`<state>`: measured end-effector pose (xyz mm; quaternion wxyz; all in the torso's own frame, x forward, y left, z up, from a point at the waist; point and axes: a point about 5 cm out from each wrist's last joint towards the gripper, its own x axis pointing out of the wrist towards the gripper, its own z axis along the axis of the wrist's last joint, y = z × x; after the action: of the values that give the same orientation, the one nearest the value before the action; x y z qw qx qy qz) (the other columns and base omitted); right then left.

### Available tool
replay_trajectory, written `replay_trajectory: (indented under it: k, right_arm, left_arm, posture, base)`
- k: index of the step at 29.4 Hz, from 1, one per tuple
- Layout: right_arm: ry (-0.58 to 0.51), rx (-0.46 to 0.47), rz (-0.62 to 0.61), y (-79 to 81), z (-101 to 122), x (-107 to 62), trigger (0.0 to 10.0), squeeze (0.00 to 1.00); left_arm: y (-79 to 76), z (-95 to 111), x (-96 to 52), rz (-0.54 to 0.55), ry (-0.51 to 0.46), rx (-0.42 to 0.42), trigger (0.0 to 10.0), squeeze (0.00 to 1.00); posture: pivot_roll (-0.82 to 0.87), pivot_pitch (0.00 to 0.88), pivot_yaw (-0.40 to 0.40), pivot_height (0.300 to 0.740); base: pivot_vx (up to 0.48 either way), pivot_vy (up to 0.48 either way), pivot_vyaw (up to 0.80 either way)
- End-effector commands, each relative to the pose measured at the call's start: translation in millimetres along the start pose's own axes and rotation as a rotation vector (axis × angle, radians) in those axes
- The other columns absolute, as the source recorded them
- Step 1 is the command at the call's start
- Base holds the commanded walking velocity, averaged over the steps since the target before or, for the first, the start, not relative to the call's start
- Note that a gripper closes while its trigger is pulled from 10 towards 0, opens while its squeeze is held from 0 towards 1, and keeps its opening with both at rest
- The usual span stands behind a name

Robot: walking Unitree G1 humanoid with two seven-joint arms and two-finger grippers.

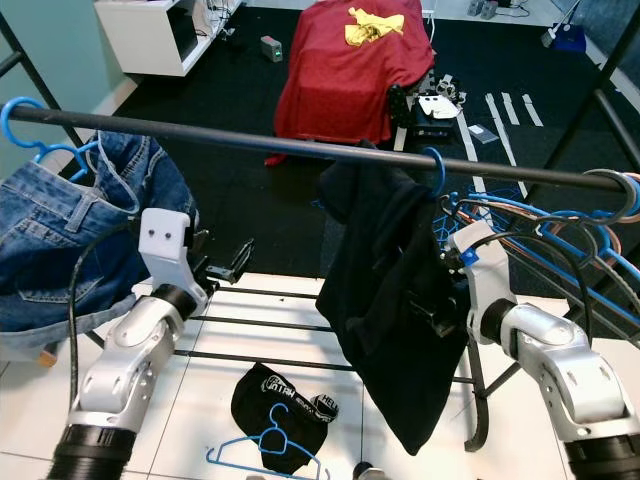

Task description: Hang hanger

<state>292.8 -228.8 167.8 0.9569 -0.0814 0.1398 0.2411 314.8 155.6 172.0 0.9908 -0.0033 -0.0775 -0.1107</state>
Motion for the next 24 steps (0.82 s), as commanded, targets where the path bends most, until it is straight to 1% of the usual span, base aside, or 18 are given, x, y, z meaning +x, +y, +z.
replay_trajectory:
  k: [1, 6, 7, 8, 9, 10, 11, 12, 16, 18, 19, 20, 21, 23, 24]
  right_arm:
    - [-0.005, 0.01, 0.0, -2.5, -3, 0.4, 4.8, 0.0]
    - [-0.008, -0.005, -0.011, -5.9, -2, 4.0, 4.8, 0.0]
    - [-0.008, -0.021, -0.062, -12.9, 0, 5.5, 0.0, 0.0]
    - [-0.009, -0.032, -0.104, -18.4, 2, 6.1, 0.0, 0.0]
    - [-0.009, -0.032, -0.104, -18.4, 2, 6.1, 0.0, 0.0]
    - [-0.009, -0.046, -0.138, -23.1, 3, 5.9, 0.0, 0.0]
    - [-0.009, -0.046, -0.138, -23.1, 3, 5.9, 0.0, 0.0]
    - [-0.013, -0.049, -0.163, -26.9, 3, 5.0, 0.0, 0.0]
    - [-0.026, -0.069, -0.195, -32.1, 3, 1.8, 0.0, 0.0]
    - [-0.026, -0.069, -0.195, -32.1, 3, 1.8, 0.0, 0.0]
    - [-0.016, -0.135, -0.223, -37.0, 1, -2.3, 0.0, 0.0]
    - [-0.016, -0.135, -0.223, -37.0, 1, -2.3, 0.0, 0.0]
    - [-0.026, -0.177, -0.233, -39.2, 2, -7.9, 0.0, 0.0]
    - [-0.026, -0.177, -0.233, -39.2, 2, -7.9, 0.0, 0.0]
    - [-0.068, -0.202, -0.202, -37.5, 11, -15.9, 0.0, 0.0]
  left_arm:
    - [2.7, -4, -4.9, -0.004, 0.03, 0.019, 10.0, 0.0]
    - [2.8, -4, -6.0, -0.008, 0.032, 0.023, 10.0, 0.0]
    - [4.2, -2, -6.6, -0.006, 0.032, 0.027, 10.0, 0.0]
    - [5.0, -1, -6.9, -0.006, 0.032, 0.031, 10.0, 0.0]
    - [5.0, -1, -6.9, -0.006, 0.032, 0.031, 10.0, 0.0]
    - [4.8, 0, -6.9, -0.007, 0.031, 0.033, 10.0, 0.0]
    - [4.8, 0, -6.9, -0.007, 0.031, 0.033, 10.0, 0.0]
    - [4.0, 1, -6.1, -0.009, 0.03, 0.033, 10.0, 0.0]
    - [2.2, 2, -3.4, -0.015, 0.023, 0.027, 10.0, 0.0]
    - [2.2, 2, -3.4, -0.015, 0.023, 0.027, 10.0, 0.0]
    - [2.4, 3, -1.4, -0.012, 0.019, 0.023, 10.0, 0.0]
    - [2.4, 3, -1.4, -0.012, 0.019, 0.023, 10.0, 0.0]
    - [3.1, 5, 0.6, -0.008, 0.013, 0.018, 10.0, 0.0]
    - [3.1, 5, 0.6, -0.008, 0.013, 0.018, 10.0, 0.0]
    - [5.3, 8, 3.4, -0.018, 0.001, 0.009, 10.0, 0.0]
  posture:
    - [-0.03, 0.249, -0.009, 0.74]
    - [-0.03, 0.249, -0.009, 0.74]
    - [-0.01, 0.252, -0.006, 0.74]
    - [-0.01, 0.252, -0.005, 0.74]
    - [-0.01, 0.252, -0.005, 0.74]
    - [-0.01, 0.252, -0.002, 0.74]
    - [-0.01, 0.252, -0.002, 0.74]
    - [-0.02, 0.248, -0.002, 0.74]
    - [-0.02, 0.245, -0.002, 0.74]
    - [-0.02, 0.245, -0.002, 0.74]
    - [-0.03, 0.221, -0.007, 0.74]
    - [-0.03, 0.221, -0.007, 0.74]
    - [-0.04, 0.213, -0.009, 0.74]
    - [-0.04, 0.213, -0.009, 0.74]
    - [-0.05, 0.205, -0.014, 0.74]
  base:
    - [0.0, 0.0, 0.0]
    - [0.0, 0.0, 0.0]
    - [0.0, 0.0, 0.0]
    - [0.0, 0.0, 0.0]
    - [0.0, 0.0, 0.0]
    - [0.0, 0.0, 0.0]
    - [0.0, 0.0, 0.0]
    - [0.0, 0.0, 0.0]
    - [0.0, 0.0, 0.0]
    - [0.0, 0.0, 0.0]
    - [0.0, 0.0, 0.0]
    - [0.0, 0.0, 0.0]
    - [0.0, 0.0, 0.0]
    - [0.0, 0.0, 0.0]
    - [0.0, 0.0, 0.0]
